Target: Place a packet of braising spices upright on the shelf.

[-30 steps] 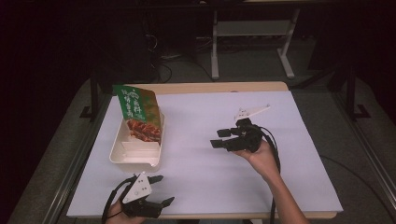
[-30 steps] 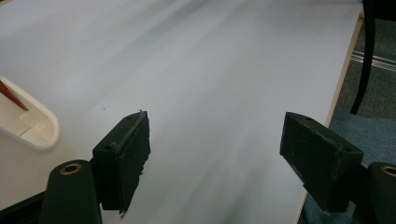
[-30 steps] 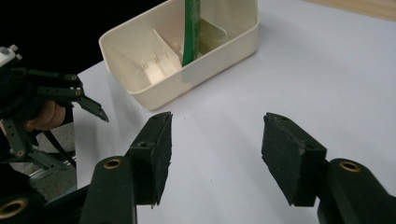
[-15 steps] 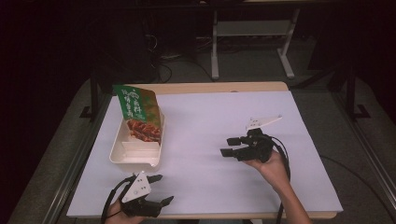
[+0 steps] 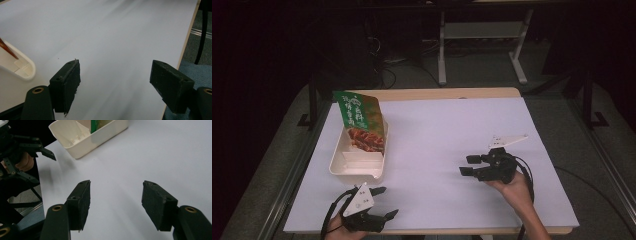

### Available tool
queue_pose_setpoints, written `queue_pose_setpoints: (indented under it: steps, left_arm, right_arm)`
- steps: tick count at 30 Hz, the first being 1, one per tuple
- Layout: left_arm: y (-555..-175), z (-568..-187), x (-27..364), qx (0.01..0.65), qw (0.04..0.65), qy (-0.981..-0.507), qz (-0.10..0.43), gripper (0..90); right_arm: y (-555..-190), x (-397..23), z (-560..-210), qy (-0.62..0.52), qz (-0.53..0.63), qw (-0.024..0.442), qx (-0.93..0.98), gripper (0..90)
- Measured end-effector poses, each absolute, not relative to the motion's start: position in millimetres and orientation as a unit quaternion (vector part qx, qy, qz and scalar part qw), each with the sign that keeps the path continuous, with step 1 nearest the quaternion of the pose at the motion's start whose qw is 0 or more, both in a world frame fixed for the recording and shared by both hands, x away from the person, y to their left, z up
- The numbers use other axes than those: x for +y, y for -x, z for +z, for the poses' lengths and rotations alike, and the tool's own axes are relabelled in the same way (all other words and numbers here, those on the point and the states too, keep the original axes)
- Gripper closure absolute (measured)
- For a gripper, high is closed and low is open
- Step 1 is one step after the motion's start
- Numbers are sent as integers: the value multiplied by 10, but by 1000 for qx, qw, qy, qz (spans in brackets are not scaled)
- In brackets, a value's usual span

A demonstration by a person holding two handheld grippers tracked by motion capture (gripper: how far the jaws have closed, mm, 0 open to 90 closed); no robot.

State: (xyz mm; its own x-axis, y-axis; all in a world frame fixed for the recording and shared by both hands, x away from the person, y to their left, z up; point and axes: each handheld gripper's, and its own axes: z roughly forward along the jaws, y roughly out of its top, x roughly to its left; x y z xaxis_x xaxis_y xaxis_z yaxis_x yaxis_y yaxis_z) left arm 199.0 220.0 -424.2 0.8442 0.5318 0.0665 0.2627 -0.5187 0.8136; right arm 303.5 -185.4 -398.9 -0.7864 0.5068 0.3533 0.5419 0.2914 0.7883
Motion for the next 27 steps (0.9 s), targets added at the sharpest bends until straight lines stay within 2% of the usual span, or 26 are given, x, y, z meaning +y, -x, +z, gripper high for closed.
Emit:
queue_pose_setpoints:
  steps: [20,27]
  left_arm:
    - [-1993,-4239,2181,238,435,-854,157,237]
    - [-1973,-4257,2161,235,435,-855,156,236]
  right_arm:
    - [-2718,-2126,-4250,342,-499,11,-796,353]
    - [-2446,-2209,-4370,352,-500,-12,-791,310]
